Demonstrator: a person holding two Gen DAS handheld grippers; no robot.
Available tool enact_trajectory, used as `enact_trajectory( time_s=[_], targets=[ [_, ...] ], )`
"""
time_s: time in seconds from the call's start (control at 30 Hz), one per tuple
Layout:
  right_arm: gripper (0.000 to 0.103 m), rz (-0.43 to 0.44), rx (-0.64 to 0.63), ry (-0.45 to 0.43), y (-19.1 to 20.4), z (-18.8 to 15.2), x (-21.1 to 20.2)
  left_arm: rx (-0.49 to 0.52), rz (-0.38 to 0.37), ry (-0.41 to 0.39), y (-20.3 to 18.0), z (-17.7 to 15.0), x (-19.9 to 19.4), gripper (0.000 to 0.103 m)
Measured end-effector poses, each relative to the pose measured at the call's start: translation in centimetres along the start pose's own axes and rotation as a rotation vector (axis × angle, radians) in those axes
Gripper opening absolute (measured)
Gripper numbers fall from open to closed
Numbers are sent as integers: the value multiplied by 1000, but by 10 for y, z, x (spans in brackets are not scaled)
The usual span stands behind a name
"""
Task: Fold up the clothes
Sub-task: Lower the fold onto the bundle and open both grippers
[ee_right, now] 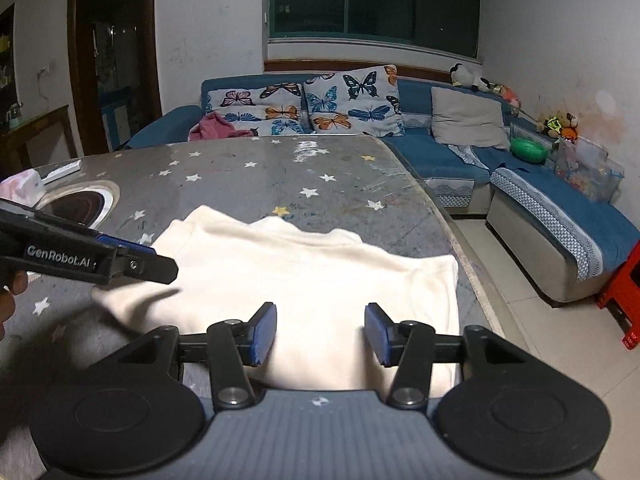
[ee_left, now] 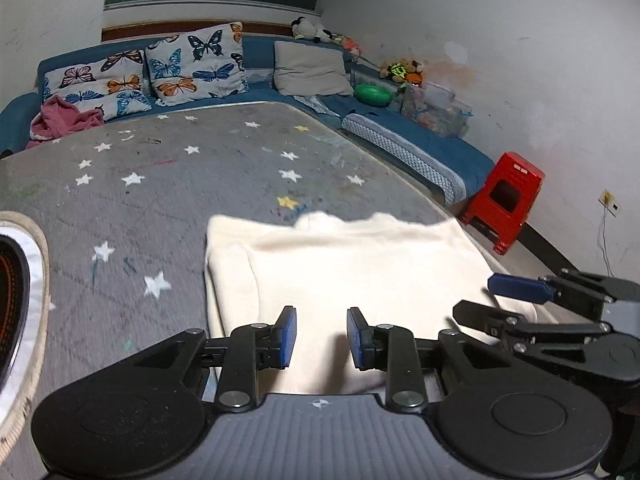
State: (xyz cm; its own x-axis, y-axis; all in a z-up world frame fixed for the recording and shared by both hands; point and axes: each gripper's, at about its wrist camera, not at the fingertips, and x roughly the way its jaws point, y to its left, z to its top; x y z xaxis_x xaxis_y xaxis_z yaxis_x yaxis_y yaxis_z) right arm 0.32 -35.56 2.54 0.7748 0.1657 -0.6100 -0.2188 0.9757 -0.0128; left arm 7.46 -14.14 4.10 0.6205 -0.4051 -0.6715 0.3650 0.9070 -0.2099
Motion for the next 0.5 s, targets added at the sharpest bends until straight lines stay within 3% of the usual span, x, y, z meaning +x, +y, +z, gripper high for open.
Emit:
enact_trajectory(
  time_s=[0.27,0.5],
  targets=[
    [50,-24,-23,36,1,-19,-1,17,19,7,-5,-15,2,31],
    [50,12,-25,-23,13,-5,-8,-17,24,-16,3,-17,-12,32]
  ],
)
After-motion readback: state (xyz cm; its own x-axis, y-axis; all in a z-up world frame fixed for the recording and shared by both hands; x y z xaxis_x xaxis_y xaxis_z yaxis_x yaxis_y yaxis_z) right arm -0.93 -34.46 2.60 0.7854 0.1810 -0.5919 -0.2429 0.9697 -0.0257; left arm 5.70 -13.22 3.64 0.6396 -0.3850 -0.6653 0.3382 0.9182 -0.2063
